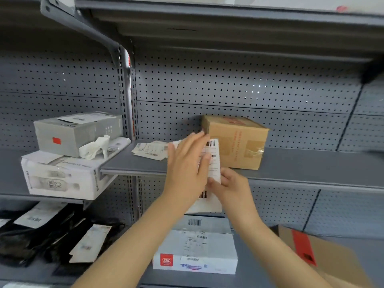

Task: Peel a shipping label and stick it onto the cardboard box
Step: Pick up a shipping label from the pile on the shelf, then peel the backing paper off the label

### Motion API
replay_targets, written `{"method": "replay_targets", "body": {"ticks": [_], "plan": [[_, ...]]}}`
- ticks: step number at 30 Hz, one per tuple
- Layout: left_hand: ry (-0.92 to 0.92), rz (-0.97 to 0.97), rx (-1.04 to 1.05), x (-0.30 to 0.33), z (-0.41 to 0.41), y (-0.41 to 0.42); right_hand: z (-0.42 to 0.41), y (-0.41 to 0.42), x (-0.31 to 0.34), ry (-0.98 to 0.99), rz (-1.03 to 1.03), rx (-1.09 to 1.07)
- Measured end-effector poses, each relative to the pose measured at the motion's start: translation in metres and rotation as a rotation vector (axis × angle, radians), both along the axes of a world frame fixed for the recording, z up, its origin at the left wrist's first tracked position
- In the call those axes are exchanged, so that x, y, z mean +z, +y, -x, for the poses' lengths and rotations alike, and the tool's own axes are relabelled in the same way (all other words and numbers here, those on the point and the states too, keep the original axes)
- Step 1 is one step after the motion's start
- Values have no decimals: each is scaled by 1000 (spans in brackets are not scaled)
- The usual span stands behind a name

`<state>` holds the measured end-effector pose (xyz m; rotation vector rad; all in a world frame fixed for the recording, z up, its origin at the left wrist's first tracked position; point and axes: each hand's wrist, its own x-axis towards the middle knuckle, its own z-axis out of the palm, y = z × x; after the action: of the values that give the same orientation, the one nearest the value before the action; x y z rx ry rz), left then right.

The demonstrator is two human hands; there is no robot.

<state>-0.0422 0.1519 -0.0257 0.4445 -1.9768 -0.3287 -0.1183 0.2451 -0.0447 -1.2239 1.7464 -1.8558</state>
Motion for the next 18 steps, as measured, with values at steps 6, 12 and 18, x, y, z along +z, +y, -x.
{"method": "replay_targets", "body": {"ticks": [6,12,18], "plan": [[-59,-123,-48,-1,11,57,0,75,-14,-28,-89,49],[-274,-135,-250,-3,3,103,26,142,6,-51,-7,-12],[-442,-10,-225,-3,1,130,31,173,14,129,-105,-18]]}}
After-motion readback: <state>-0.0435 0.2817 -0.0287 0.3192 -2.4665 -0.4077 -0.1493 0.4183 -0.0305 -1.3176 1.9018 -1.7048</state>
